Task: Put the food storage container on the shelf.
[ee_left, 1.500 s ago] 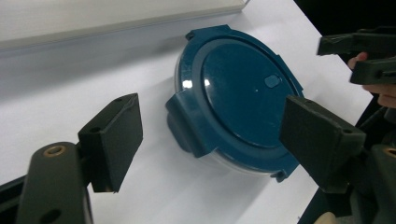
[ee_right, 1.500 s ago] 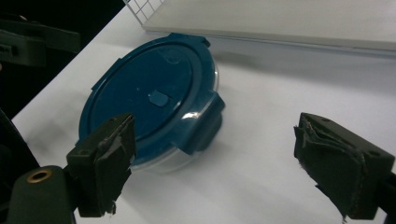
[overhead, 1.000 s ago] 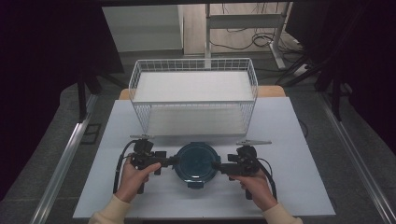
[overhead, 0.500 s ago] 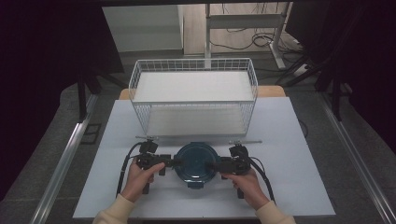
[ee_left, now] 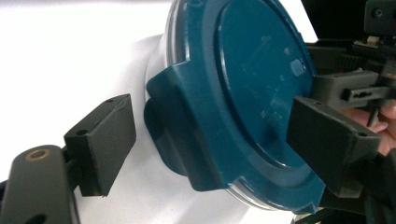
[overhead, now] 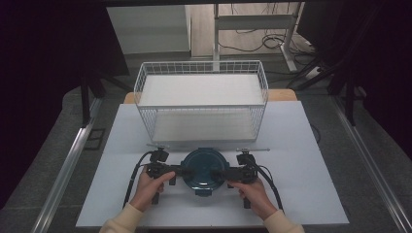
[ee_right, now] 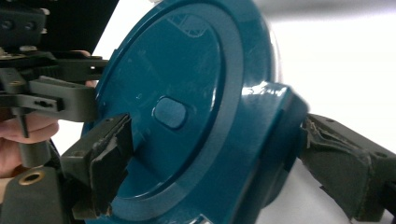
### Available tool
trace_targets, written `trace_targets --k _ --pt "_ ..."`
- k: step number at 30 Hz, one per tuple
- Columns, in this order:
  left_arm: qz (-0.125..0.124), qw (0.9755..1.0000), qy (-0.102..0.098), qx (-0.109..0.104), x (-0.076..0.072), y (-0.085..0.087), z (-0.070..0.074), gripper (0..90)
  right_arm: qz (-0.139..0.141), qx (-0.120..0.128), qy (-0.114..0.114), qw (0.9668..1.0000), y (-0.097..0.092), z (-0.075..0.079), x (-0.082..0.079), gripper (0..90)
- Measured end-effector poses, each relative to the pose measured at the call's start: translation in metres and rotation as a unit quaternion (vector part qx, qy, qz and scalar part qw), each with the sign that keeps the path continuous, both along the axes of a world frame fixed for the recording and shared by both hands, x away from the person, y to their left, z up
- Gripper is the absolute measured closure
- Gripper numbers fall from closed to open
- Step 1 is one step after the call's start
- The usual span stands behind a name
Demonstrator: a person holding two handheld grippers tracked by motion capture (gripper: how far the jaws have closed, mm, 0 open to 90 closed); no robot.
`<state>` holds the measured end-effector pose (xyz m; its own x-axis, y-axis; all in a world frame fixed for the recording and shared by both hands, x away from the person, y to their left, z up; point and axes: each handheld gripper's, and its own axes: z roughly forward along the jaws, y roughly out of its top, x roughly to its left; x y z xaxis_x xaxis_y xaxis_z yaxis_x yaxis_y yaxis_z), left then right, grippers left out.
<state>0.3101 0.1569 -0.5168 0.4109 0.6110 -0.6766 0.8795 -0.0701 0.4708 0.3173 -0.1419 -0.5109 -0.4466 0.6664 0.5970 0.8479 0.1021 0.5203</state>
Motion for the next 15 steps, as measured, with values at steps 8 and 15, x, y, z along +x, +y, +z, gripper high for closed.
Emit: trace_targets --k 8,15 --pt "-0.007 0.9999 0.012 -0.006 -0.002 -0.0027 -0.0008 23.2 -0.008 0.008 0.021 0.9997 0.0026 0.0006 -0.005 15.7" --pt "0.003 0.9997 0.02 -0.011 -0.0032 -0.0008 0.0006 26.3 -0.04 0.038 0.04 0.9977 -0.0061 -0.001 -0.0054 25.4"
